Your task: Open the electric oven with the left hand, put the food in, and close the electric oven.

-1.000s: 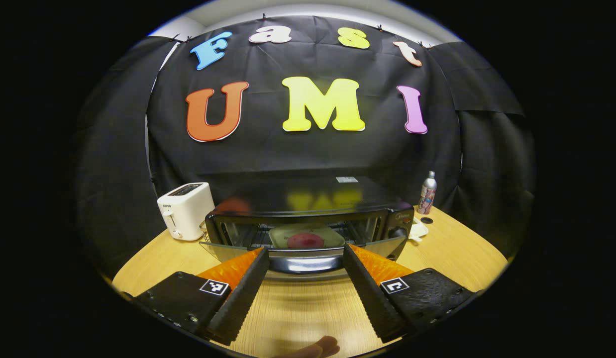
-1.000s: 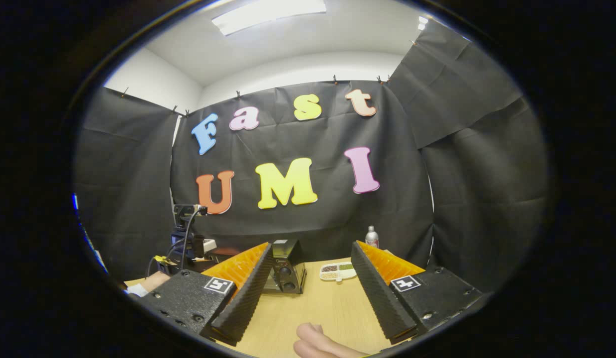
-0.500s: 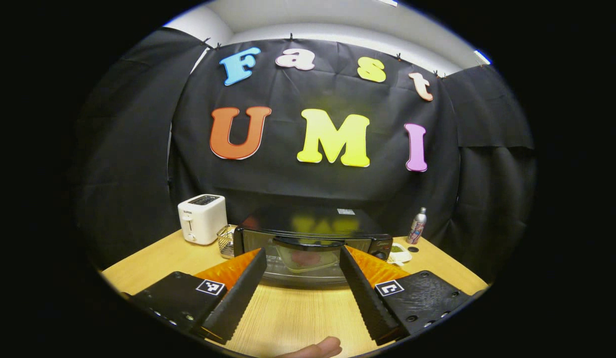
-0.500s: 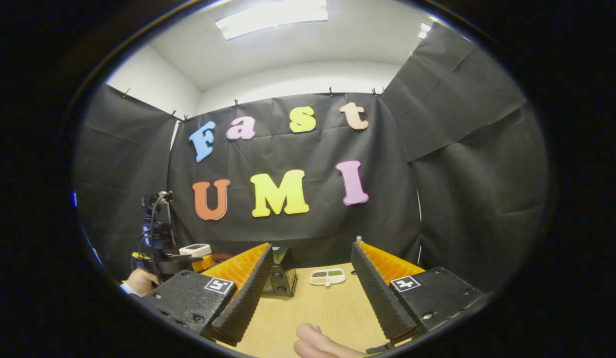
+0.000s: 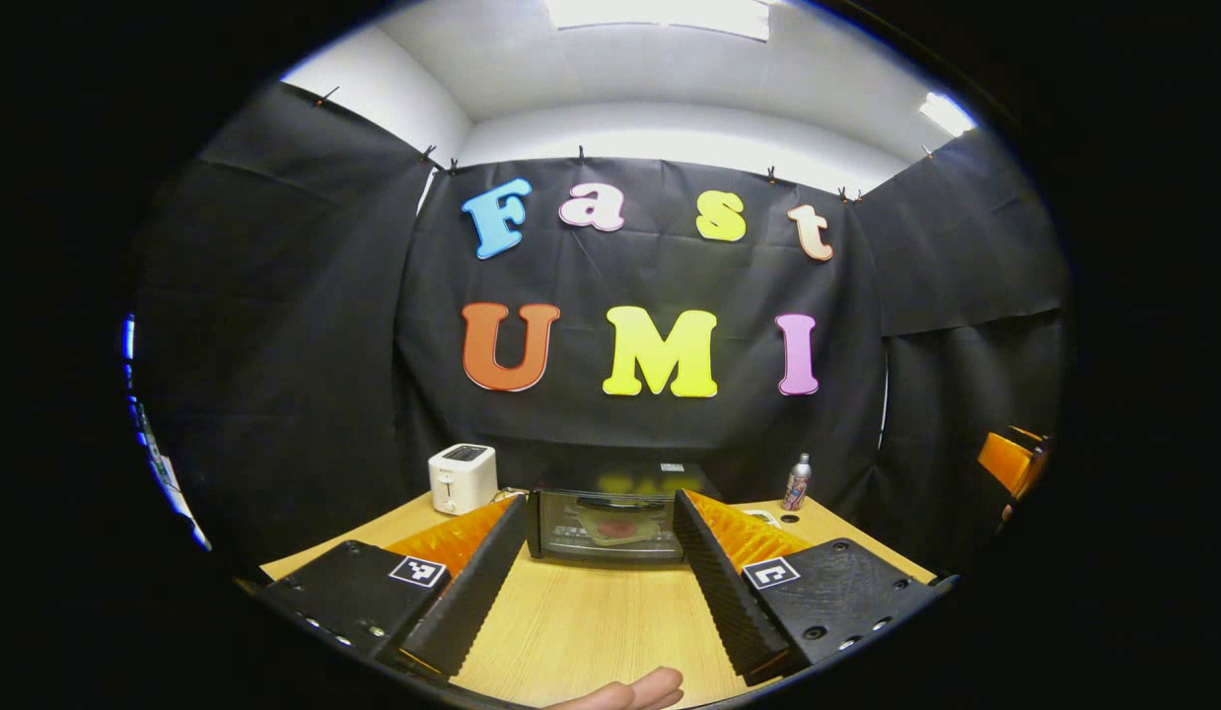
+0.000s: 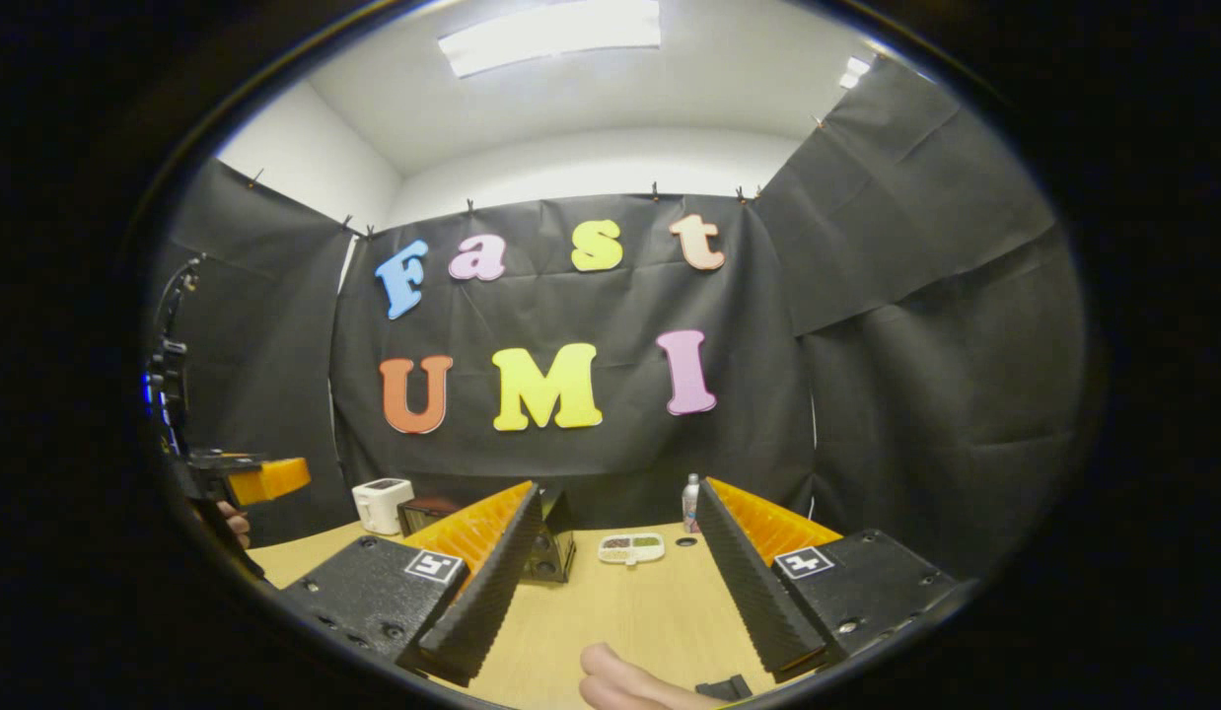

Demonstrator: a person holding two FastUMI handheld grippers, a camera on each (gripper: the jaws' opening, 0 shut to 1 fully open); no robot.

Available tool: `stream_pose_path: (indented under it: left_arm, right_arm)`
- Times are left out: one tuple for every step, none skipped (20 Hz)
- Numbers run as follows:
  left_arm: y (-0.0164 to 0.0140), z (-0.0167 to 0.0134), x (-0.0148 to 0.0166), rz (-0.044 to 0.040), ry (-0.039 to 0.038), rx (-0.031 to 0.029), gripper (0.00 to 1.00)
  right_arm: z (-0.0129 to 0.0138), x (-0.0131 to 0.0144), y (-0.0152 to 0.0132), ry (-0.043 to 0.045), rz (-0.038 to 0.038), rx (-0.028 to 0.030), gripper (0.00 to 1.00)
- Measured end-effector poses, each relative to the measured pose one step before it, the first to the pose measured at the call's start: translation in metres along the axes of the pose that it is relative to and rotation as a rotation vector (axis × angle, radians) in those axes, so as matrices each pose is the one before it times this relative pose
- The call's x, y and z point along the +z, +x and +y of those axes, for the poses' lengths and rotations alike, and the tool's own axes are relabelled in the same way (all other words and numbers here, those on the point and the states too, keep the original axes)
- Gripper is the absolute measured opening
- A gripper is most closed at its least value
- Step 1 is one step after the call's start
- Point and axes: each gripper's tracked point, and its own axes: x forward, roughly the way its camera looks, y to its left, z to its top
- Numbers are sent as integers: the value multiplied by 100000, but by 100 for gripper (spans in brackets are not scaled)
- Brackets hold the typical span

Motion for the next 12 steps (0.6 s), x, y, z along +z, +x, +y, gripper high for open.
stream_pose_path:
  left_arm:
    - [-1392, -288, -93, 608, 574, -753, 94]
    - [-1021, -288, -175, 438, 382, -1210, 94]
    - [-885, -153, -386, 552, 157, -337, 93]
    - [-613, -163, -370, 280, 313, -557, 93]
    - [-475, -281, -503, 459, 335, -66, 93]
    - [-384, -231, -428, 163, 565, 226, 93]
    - [-90, -587, -208, -583, 1910, -1573, 93]
    - [108, -729, -324, 243, 2239, -2088, 94]
    - [-8, -330, -109, 46, 1471, -494, 94]
    - [-8, -156, 158, -720, 566, -357, 94]
    - [135, -278, 322, -889, -223, -949, 93]
    - [-25, -299, 151, -709, -430, -532, 93]
  right_arm:
    - [-248, 280, -535, 168, -364, -645, 94]
    - [-495, -44, -378, -1149, 345, -1812, 94]
    - [-409, -228, -281, -997, -14, -1274, 94]
    - [134, -259, -375, -769, 339, -842, 94]
    - [198, -381, -299, 23, 645, 313, 94]
    - [460, -527, -232, 642, 1214, 1084, 94]
    - [338, -403, -210, 821, 1196, 1112, 94]
    - [-165, -271, 149, -529, 1287, 68, 94]
    - [-466, -212, 52, -563, 678, -891, 94]
    - [-391, 62, 112, 349, 472, -899, 94]
    - [-219, 21, 126, 600, 105, -450, 94]
    - [-181, -96, 70, 536, 157, -599, 94]
